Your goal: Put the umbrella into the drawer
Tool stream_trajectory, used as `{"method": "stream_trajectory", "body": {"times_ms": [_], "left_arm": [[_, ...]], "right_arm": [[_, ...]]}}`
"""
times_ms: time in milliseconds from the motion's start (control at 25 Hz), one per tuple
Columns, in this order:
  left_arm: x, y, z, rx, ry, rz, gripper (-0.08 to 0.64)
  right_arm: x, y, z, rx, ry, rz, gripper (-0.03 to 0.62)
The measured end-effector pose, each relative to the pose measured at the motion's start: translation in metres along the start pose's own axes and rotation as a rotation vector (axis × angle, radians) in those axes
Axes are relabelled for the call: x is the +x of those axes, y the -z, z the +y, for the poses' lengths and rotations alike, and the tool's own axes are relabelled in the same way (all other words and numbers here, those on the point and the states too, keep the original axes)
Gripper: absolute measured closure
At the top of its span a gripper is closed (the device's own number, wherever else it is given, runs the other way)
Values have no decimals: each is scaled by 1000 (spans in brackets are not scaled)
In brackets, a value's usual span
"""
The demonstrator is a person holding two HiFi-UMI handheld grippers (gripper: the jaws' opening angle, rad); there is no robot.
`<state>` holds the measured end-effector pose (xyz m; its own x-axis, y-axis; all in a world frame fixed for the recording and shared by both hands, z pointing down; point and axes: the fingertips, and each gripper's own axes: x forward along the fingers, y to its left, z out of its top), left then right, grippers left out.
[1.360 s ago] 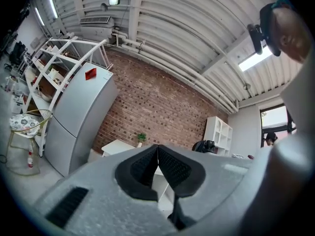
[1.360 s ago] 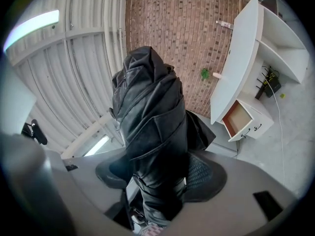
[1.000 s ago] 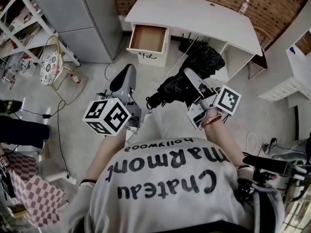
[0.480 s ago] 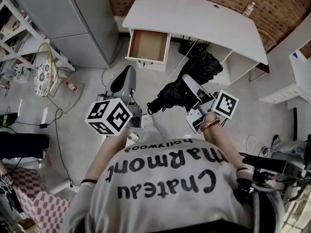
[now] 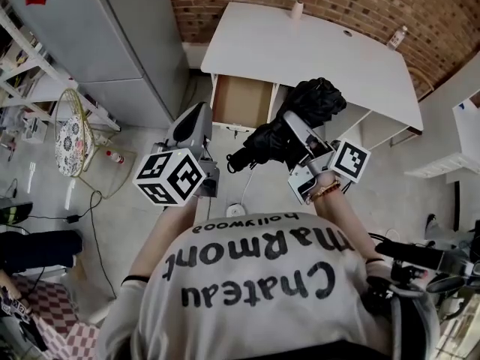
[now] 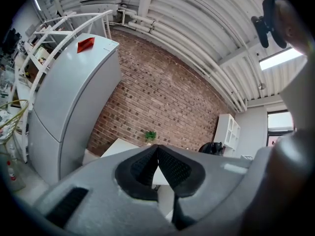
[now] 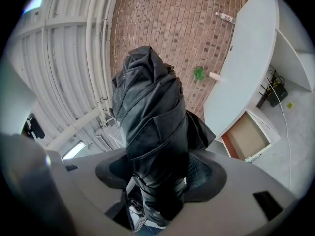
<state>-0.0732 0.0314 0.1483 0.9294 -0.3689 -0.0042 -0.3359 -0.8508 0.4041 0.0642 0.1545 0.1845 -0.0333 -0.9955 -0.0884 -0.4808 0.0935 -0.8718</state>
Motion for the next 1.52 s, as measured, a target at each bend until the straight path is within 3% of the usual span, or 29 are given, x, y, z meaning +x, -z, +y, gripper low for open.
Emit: {"method": "stream_trajectory", "body": {"times_ms": [240,480,680,880,1240,1520], "left_arm": [[48,-7,17,35,69,25,545],[78,4,47,44,48,89,545],[94,27,69,38,29,146,545],[113,62,78,44,45,243,545],[144,124,113,-18,-52,325,545],[164,145,117,-58,-89,383,545]], "right_arm": [[49,-15,-14,-71,-3,12,333],[88,-16,-37,-84,23,20,333],[108,-8,-61,-98,54,54,333],[119,-3,-93,-54,102,85,333],[144,6,-153,-31,147,162,333],[168,11,-177,11,180,225,333]]}}
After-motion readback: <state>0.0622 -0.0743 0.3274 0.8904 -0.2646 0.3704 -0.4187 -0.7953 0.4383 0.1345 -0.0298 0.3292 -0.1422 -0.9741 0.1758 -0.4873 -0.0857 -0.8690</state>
